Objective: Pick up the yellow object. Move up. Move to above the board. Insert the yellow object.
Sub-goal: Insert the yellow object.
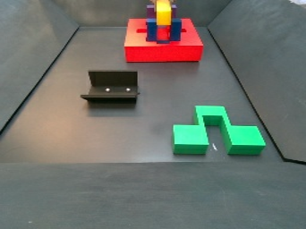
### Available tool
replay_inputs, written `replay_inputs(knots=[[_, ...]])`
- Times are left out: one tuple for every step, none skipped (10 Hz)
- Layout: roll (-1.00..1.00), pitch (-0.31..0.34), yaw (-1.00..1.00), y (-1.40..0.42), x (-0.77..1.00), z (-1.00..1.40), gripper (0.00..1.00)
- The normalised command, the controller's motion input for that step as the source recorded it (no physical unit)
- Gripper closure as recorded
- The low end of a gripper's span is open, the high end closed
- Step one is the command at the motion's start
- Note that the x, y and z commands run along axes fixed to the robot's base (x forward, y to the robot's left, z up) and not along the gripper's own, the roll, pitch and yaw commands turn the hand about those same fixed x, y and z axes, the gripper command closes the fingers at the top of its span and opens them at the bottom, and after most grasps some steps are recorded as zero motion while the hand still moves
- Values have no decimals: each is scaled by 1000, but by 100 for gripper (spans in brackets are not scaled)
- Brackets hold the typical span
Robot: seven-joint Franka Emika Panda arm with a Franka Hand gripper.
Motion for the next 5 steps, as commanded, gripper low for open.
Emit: replay_inputs(knots=[[7, 0, 0, -31, 0, -31, 100], [3, 0, 37, -63, 0, -31, 100], [1, 0, 60, -51, 0, -71, 100], [0, 0, 103, -23, -3, -3, 100], [-19, 0, 106, 0, -71, 23, 100]])
